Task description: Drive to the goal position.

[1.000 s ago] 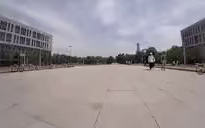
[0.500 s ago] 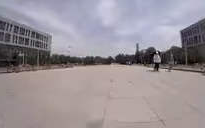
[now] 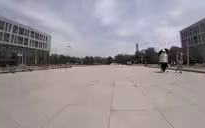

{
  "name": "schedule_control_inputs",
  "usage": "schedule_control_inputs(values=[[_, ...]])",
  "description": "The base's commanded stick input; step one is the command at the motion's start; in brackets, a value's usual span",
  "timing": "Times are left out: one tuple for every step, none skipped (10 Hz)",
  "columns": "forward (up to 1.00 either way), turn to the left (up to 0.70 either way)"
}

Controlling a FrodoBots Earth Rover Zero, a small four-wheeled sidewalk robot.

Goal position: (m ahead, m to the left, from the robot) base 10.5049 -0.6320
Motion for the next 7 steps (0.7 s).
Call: schedule_control_inputs(values=[[1.0,-0.4],[1.0,-0.26],[1.0,-0.12],[1.0,0.0],[1.0,0.0],[1.0,0.0],[1.0,0.0]])
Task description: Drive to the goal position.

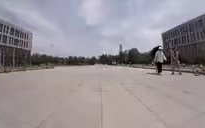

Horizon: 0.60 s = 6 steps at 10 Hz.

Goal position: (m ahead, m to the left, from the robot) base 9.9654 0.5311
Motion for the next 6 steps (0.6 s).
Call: schedule_control_inputs(values=[[1.0,0.0],[1.0,0.0],[1.0,0.0],[1.0,0.0],[1.0,0.0],[1.0,0.0]])
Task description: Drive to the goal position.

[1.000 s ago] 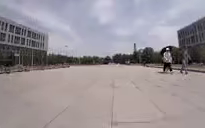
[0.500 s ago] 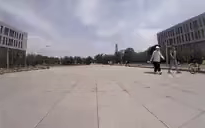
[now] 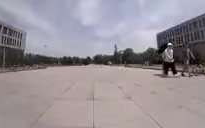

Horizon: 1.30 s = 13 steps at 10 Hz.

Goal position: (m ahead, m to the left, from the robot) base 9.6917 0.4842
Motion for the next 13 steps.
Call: schedule_control_inputs(values=[[1.0,0.0],[1.0,0.0],[1.0,0.0],[1.0,0.0],[1.0,0.14],[1.0,0.4],[1.0,0.4],[1.0,0.4],[1.0,0.4],[1.0,0.4],[1.0,0.4],[1.0,0.32],[1.0,0.14]])
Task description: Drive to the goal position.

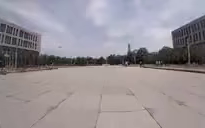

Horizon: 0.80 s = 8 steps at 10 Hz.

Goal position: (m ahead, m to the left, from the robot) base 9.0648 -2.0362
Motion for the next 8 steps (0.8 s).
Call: schedule_control_inputs(values=[[1.0,0.0],[1.0,0.0],[1.0,0.0],[1.0,0.0],[1.0,0.0],[1.0,0.0],[1.0,0.0],[1.0,0.0]])
